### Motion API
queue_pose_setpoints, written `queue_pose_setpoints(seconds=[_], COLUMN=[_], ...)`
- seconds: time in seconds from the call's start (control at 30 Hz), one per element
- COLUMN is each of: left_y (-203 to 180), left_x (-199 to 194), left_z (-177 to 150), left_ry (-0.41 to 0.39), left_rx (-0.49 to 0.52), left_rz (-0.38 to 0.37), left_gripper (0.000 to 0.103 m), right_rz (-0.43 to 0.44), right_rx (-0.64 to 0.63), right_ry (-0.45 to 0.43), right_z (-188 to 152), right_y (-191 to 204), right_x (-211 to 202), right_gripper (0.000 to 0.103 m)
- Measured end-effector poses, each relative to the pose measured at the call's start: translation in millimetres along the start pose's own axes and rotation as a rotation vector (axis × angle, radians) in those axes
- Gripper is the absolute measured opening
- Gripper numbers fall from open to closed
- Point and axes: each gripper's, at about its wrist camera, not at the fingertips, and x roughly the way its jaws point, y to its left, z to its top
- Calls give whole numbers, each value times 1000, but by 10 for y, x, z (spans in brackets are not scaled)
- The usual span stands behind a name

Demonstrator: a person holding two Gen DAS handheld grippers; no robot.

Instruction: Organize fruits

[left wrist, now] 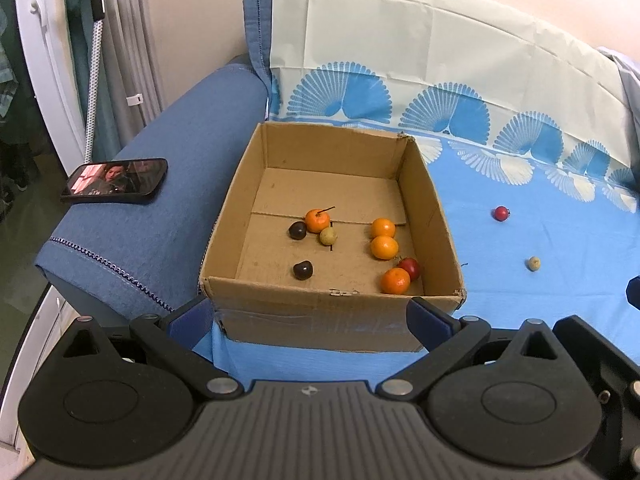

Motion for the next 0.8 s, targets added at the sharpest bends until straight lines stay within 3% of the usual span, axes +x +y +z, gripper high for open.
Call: queue_pose_setpoints(seconds=[0.47,0.8], left_y=[-117,-308], left_x=[139,339], left_z=[57,135], left_ry=[27,56], left_rx=[24,57], left_rz=[15,17], left_gripper=[103,103], right_rz=[6,-20], right_rx=[38,116], right_ry=[26,57], right_z=[-37,-76], right_y=[-75,-345], right_x=[140,335], right_gripper=[102,102])
